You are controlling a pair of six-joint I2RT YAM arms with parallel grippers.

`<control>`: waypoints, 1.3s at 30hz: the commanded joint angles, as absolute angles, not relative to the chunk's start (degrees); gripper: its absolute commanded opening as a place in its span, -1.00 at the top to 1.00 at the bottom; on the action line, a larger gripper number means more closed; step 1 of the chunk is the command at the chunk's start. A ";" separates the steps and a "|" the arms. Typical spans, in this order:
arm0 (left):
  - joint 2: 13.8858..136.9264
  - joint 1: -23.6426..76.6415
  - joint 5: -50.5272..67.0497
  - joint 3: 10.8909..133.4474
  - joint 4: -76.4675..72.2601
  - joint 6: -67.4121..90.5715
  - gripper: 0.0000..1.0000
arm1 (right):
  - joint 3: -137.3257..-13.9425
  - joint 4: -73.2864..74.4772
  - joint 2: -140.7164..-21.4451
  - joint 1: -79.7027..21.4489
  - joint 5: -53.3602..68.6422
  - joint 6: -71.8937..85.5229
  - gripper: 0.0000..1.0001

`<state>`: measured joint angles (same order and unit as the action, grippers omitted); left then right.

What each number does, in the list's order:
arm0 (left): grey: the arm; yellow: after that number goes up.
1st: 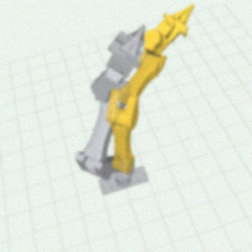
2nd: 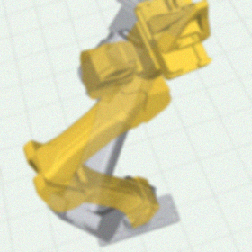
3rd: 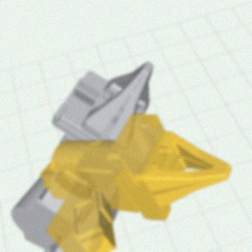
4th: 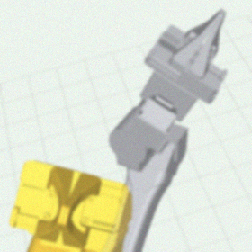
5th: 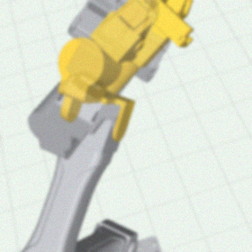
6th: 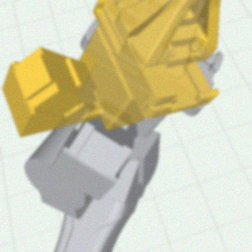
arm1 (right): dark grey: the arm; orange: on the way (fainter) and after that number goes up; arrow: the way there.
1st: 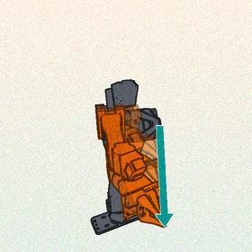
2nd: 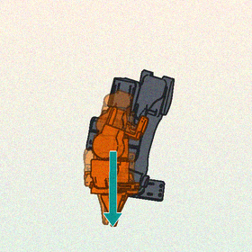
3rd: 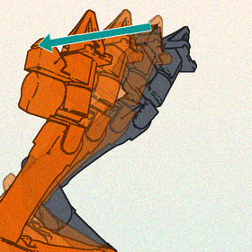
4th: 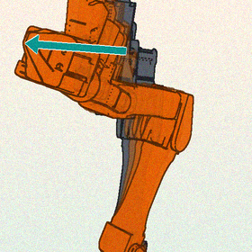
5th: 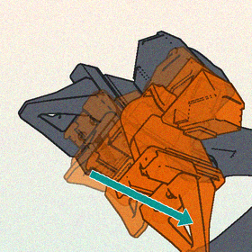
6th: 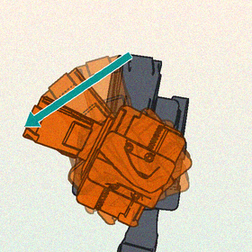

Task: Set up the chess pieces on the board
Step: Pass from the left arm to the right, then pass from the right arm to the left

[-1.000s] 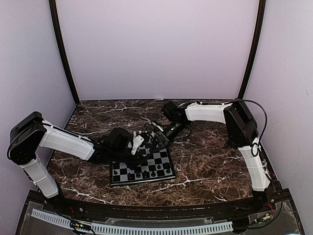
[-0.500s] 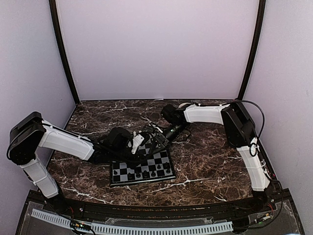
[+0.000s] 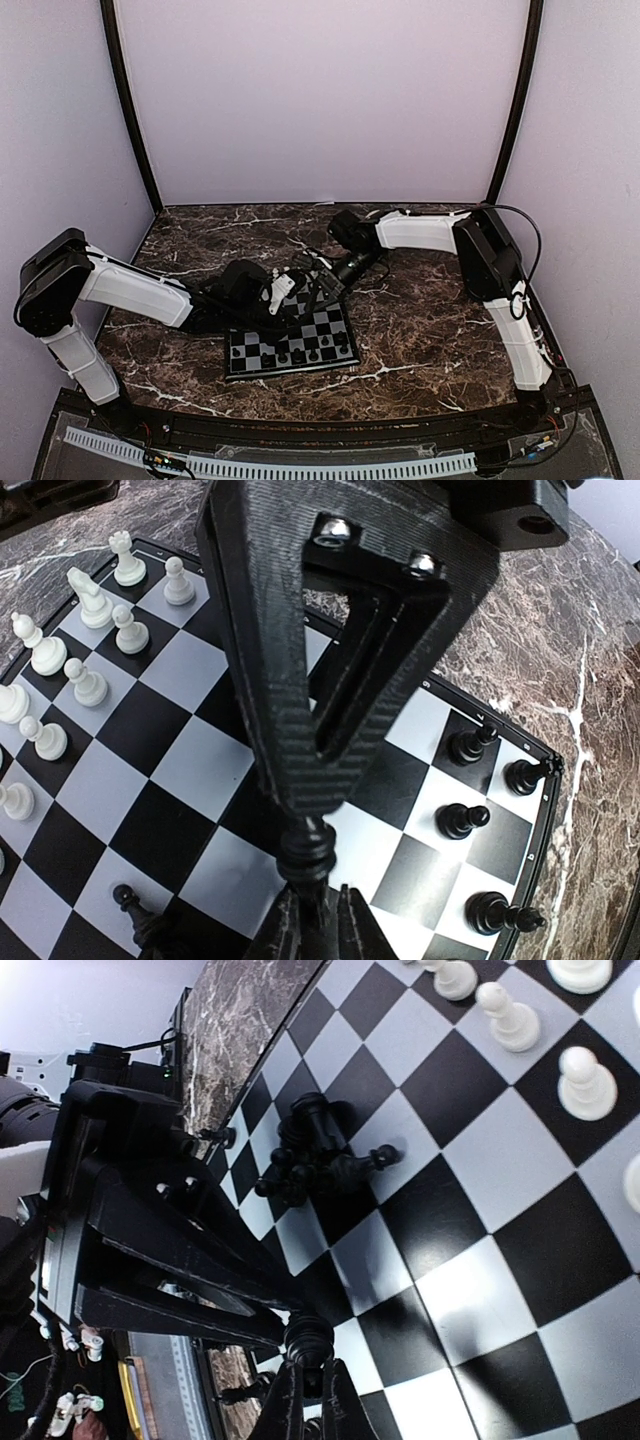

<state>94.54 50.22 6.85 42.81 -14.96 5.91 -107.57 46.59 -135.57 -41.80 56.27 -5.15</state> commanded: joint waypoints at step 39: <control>101.03 43.34 27.27 35.89 -53.50 26.60 0.21 | -104.16 46.42 -124.92 -38.50 59.06 -9.31 0.94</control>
